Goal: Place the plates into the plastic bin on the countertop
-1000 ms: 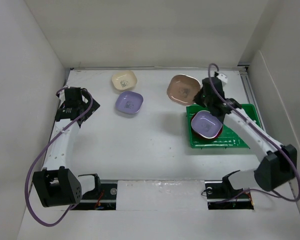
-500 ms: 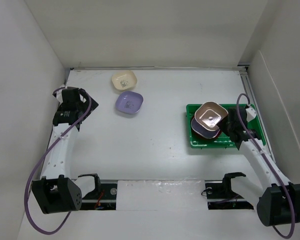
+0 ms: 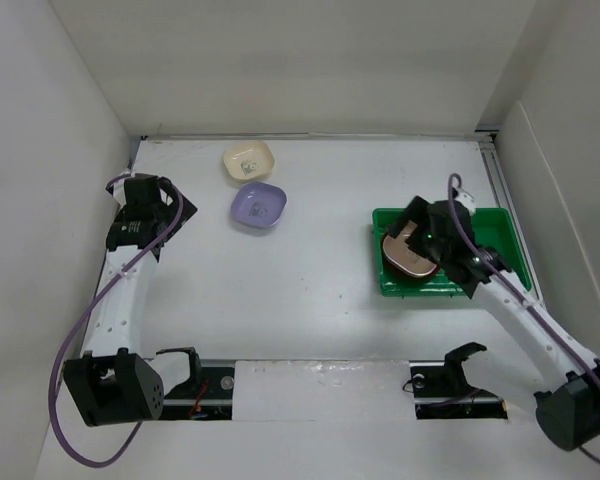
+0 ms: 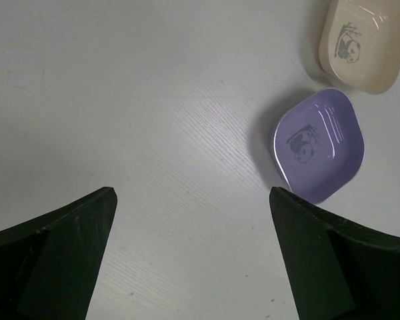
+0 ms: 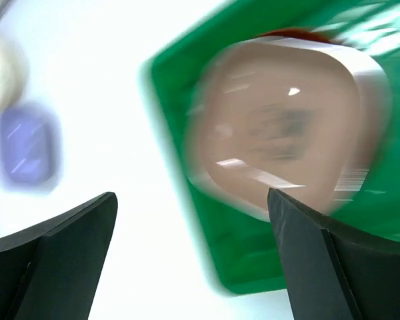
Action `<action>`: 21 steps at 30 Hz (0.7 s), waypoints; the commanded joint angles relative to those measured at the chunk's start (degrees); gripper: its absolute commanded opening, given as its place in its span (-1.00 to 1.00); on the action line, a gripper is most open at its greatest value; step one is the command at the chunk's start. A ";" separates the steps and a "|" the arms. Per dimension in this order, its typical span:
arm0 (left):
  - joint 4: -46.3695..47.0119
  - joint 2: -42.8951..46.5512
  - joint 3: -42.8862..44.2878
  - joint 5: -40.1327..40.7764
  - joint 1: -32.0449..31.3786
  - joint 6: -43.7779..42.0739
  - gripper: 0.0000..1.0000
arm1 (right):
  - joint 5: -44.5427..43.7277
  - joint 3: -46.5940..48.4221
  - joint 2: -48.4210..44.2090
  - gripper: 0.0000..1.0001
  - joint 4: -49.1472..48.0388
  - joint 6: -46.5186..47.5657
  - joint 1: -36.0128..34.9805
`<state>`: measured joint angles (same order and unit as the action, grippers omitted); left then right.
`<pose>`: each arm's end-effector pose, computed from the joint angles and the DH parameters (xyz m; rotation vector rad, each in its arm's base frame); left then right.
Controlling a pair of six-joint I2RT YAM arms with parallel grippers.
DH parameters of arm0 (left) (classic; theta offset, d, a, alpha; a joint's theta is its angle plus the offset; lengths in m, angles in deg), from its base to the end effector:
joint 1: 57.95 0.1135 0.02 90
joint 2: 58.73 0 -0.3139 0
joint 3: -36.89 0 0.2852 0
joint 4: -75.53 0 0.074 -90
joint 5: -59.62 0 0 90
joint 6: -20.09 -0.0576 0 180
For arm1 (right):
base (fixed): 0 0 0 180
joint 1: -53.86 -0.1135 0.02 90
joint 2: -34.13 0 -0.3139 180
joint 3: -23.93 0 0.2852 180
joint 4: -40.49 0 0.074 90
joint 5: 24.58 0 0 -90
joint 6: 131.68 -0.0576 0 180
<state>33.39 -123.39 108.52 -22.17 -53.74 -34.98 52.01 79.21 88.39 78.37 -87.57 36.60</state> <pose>0.2745 0.0285 0.3563 -0.8066 2.0267 -0.1486 0.2196 0.0543 0.2954 0.6733 2.1122 0.3579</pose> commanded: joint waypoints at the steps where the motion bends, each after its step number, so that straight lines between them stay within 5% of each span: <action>1: 0.56 -0.81 0.02 0.67 0.01 -0.22 0.99 | -1.34 9.93 6.97 1.00 -3.76 1.42 -9.96; 6: 0.56 -1.95 0.02 0.67 0.01 -0.22 0.99 | -5.49 28.26 27.97 0.96 -3.15 3.70 -22.10; 14: 0.56 -2.48 0.02 0.67 0.01 -0.22 0.99 | -2.51 60.20 64.34 0.81 0.89 4.84 -24.76; 21: 0.56 -3.53 0.02 -0.39 0.01 -0.75 0.99 | -1.00 76.47 79.13 0.72 4.31 6.16 -25.28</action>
<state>33.54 -126.48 108.52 -22.43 -53.74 -35.00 50.74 148.80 165.69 80.16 -82.81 11.77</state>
